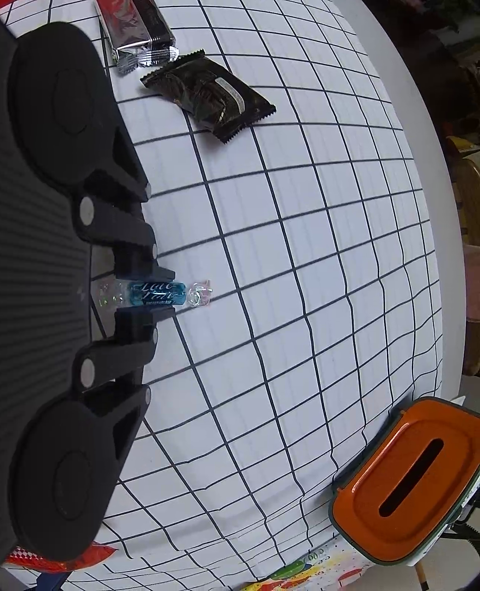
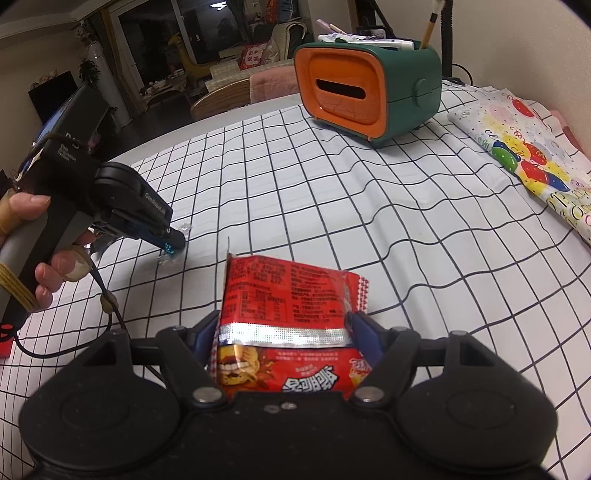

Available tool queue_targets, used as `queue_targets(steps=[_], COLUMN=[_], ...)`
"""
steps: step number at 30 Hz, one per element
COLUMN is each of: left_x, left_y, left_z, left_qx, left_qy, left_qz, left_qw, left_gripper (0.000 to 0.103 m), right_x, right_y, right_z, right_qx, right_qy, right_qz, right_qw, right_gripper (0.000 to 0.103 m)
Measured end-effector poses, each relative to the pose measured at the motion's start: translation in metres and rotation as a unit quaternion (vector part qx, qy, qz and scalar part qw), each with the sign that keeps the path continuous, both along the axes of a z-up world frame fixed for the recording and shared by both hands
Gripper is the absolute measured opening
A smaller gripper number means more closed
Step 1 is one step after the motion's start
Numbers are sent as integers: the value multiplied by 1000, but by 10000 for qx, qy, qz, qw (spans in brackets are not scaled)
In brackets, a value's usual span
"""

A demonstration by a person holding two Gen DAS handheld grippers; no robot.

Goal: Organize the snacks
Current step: 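Carry the blue candy and red snack bag over the red box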

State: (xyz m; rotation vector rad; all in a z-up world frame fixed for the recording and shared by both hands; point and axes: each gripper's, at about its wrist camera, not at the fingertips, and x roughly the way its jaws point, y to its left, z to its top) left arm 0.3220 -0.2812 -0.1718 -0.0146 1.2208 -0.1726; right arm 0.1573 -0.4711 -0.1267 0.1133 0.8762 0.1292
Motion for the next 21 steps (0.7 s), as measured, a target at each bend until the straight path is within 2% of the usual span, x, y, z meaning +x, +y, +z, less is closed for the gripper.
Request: queue_targets(steps=[9,21], left_x=[-26,-87], left_y=[42,126], left_z=[24,74], left_qx=[-182,-205], left_qy=[-96,-372], left_qz=[182,515], left_qw=[9996,9978], left_gripper=[12,12], right_x=[-1,-8], right_y=[26,94], right_z=[11,37], right_qx=[-35,-62], right_qy=[-61,-261], right_qz=[239,848], right_qw=[9997,9960], right_gripper=[74,74])
